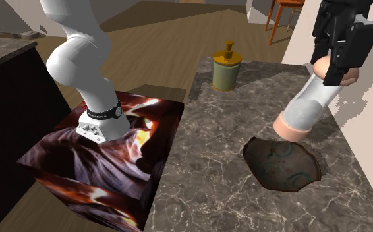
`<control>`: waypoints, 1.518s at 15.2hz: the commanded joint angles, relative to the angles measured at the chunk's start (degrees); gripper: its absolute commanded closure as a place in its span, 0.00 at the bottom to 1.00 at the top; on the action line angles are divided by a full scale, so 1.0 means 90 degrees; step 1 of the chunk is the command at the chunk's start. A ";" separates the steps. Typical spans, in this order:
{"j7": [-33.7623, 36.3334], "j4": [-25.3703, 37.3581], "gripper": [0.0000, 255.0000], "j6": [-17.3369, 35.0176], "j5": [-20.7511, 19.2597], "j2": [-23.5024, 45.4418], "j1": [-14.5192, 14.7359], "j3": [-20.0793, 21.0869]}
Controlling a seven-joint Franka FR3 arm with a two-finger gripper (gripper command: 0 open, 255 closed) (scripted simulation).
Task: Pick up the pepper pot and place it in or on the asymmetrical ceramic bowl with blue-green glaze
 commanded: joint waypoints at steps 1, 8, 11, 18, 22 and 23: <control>-0.0012 -0.0170 1.00 0.0171 0.0003 -0.0003 0.0000 0.0000; -0.0036 -0.0762 1.00 0.0769 0.0017 0.0004 0.0007 0.0007; -0.0053 -0.0989 1.00 0.1019 0.0034 0.0029 0.0007 0.0009; -0.0115 -0.1497 1.00 0.1637 0.0106 0.0149 0.0002 0.0014; -0.0115 -0.1497 1.00 0.1637 0.0106 0.0149 0.0002 0.0015; -0.0115 -0.1497 1.00 0.1637 0.0106 0.0149 0.0002 0.0015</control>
